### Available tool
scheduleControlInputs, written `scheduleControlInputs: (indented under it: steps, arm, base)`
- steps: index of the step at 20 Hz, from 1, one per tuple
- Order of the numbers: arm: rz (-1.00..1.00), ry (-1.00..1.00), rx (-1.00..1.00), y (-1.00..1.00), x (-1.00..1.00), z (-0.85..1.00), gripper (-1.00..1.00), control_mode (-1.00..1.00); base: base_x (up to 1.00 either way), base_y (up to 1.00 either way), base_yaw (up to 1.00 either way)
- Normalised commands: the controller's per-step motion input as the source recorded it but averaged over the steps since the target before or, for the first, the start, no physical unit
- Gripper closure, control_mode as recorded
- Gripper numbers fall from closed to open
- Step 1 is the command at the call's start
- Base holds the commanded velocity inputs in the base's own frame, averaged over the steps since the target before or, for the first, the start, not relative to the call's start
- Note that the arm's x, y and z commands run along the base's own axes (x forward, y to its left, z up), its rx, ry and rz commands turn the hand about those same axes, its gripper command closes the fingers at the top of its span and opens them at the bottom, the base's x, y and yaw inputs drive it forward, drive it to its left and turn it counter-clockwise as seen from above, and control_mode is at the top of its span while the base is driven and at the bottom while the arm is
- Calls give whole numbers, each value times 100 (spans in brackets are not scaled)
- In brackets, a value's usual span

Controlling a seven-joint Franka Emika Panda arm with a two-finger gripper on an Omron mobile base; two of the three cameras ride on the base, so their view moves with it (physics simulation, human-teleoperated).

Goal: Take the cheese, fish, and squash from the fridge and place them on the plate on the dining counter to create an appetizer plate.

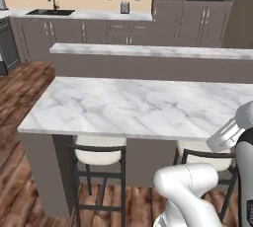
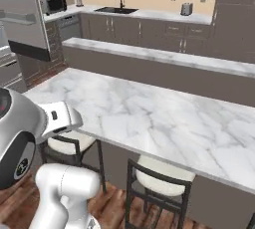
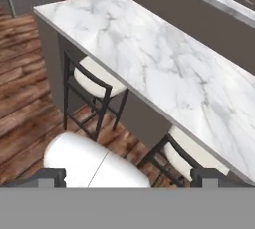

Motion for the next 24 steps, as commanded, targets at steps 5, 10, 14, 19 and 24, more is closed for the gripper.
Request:
scheduleControlInputs:
  steps: [5, 10, 14, 19, 24]
  arm:
    - [0, 0, 0, 0, 0, 0, -100, 100]
    - [0, 0, 0, 0, 0, 0, -100, 100]
    - [0, 0, 0, 0, 0, 0, -100, 100]
    - [0, 0, 0, 0, 0, 0, -100, 100]
    - [0, 0, 0, 0, 0, 0, -100, 100]
  base:
    - [-1, 100, 43]
    - [-1, 98, 61]
    - [0, 100, 55]
    - [42, 100, 40]
    - [100, 88, 17]
